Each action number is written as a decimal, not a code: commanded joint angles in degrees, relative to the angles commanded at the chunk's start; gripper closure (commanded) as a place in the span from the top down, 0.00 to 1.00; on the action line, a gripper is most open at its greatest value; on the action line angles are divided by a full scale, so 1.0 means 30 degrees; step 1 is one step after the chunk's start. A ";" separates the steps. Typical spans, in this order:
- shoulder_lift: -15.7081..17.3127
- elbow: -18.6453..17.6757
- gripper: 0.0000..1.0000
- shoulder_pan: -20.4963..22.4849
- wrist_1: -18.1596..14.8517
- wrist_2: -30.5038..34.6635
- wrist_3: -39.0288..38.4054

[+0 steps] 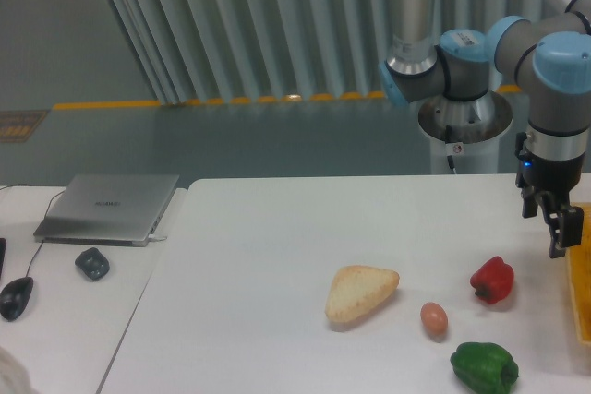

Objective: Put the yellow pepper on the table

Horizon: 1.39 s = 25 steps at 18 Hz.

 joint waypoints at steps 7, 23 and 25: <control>-0.0963 -0.0117 1.00 0.1699 0.1753 -0.0028 0.0322; -0.3134 0.0615 1.00 0.2669 0.3192 -0.0087 -0.0233; -0.3456 0.0499 1.00 0.2669 0.3835 -0.0117 -0.0410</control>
